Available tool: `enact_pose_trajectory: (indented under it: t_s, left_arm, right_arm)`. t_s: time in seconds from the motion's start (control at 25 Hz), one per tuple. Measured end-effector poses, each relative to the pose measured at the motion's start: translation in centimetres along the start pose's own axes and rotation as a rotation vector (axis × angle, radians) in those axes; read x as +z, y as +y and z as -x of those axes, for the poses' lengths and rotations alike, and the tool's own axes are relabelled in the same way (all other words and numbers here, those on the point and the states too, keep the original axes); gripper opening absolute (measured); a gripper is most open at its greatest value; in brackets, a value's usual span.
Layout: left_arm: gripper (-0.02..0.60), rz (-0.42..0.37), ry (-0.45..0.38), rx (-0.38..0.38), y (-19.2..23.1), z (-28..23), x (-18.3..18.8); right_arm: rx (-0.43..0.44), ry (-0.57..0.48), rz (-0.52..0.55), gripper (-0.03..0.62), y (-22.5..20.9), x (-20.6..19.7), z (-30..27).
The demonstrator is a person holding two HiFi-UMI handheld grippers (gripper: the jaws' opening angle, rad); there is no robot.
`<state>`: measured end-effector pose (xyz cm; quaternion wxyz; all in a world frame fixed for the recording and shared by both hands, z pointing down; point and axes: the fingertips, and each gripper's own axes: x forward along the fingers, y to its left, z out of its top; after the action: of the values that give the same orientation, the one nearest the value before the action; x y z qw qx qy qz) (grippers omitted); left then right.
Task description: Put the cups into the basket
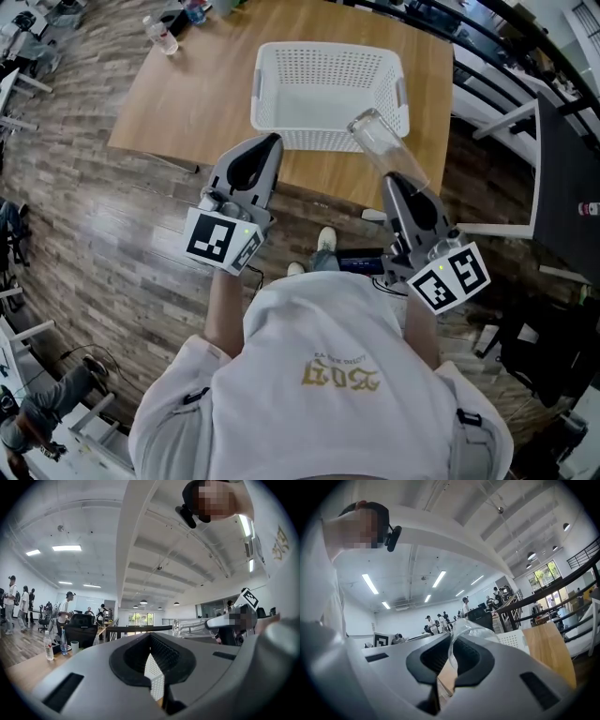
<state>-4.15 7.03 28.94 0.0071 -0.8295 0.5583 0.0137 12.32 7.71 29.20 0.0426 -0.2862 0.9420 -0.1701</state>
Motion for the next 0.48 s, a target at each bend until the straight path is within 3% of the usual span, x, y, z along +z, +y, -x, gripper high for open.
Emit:
enact_pose_trajectory:
  t_s: [0.48]
  left_arm:
    - [0.006, -0.002, 0.023, 0.048, 0.7, -5.8, -0.9]
  right_arm:
    - [0.063, 0.024, -0.004, 0.025, -5.8, 1.9, -2.9]
